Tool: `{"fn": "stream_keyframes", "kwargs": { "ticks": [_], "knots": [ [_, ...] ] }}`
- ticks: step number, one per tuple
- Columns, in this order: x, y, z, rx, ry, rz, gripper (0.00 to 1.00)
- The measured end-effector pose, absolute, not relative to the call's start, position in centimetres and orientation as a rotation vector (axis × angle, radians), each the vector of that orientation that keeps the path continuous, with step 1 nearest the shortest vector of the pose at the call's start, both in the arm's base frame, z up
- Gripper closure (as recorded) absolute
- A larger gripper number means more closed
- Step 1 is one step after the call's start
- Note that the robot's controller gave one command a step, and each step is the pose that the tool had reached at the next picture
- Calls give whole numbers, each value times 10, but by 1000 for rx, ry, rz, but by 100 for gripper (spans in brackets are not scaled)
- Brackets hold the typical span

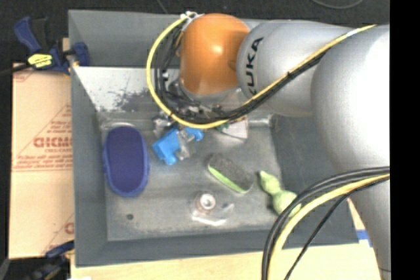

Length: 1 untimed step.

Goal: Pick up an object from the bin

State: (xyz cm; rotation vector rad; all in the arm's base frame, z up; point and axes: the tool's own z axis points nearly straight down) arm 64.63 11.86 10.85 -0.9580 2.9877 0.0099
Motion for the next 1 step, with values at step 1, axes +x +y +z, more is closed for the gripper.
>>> {"fn": "stream_keyframes", "kwargs": {
  "ticks": [1],
  "knots": [
    [647,118,146,-954,2986,9,100]
  ]
}}
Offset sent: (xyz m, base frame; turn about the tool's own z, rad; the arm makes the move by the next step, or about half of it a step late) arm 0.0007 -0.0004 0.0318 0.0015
